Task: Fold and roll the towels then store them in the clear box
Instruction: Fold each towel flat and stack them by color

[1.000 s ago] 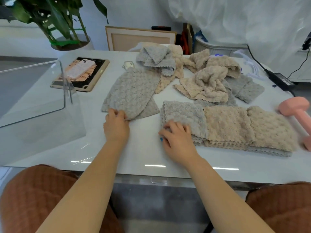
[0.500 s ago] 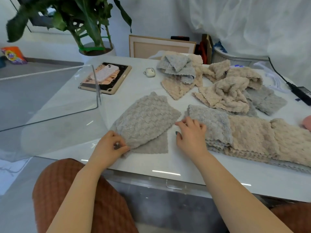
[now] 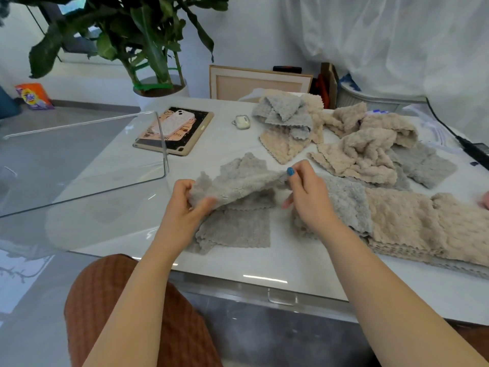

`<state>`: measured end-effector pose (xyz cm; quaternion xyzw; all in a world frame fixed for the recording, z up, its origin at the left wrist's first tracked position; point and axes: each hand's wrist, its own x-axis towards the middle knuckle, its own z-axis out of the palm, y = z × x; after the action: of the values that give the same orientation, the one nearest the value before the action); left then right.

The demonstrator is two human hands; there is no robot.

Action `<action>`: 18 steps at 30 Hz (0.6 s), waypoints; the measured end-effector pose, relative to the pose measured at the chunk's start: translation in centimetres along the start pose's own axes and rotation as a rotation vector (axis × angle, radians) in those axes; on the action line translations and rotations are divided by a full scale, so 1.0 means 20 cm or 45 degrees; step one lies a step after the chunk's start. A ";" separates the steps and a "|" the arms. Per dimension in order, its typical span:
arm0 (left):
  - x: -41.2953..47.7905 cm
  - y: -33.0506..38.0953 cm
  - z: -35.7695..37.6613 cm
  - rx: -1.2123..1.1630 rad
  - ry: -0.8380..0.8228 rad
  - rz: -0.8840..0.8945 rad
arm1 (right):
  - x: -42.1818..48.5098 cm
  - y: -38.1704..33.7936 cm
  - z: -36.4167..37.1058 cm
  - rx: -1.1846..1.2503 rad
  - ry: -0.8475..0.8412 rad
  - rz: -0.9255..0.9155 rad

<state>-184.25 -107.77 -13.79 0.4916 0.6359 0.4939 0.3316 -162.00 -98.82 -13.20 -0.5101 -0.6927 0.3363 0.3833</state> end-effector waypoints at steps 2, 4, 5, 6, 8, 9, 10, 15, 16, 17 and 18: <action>0.03 0.04 -0.02 0.205 -0.033 0.025 | -0.03 -0.06 -0.08 0.106 -0.212 -0.021; 0.07 0.07 -0.04 0.576 0.046 0.116 | 0.00 -0.06 -0.16 -0.207 -0.396 -0.104; 0.09 0.08 -0.05 0.776 0.084 0.120 | 0.03 -0.05 -0.18 -0.462 -0.458 -0.146; 0.12 0.09 -0.05 0.944 0.075 0.095 | 0.06 -0.03 -0.19 -0.687 -0.460 -0.175; 0.17 0.11 -0.03 1.105 -0.016 0.027 | 0.10 0.00 -0.16 -0.824 -0.307 -0.166; 0.19 0.14 -0.02 1.082 -0.009 0.022 | 0.11 0.00 -0.16 -0.759 -0.174 -0.138; 0.22 0.16 -0.01 1.004 0.056 0.058 | 0.12 -0.01 -0.15 -0.637 -0.014 -0.119; 0.19 0.31 -0.07 0.636 0.480 0.545 | 0.06 -0.14 -0.31 -0.188 0.315 -0.405; 0.16 0.30 -0.10 0.644 0.425 0.577 | 0.02 -0.15 -0.36 -0.149 0.242 -0.368; 0.11 0.26 -0.13 0.674 0.336 0.588 | -0.03 -0.16 -0.41 -0.109 0.115 -0.289; 0.06 0.21 -0.15 0.695 0.218 0.560 | -0.09 -0.15 -0.45 -0.076 -0.047 -0.187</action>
<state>-186.04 -107.42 -8.86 0.6440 0.6489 0.4048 0.0192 -155.12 -100.57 -6.60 -0.4628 -0.7448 0.2959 0.3788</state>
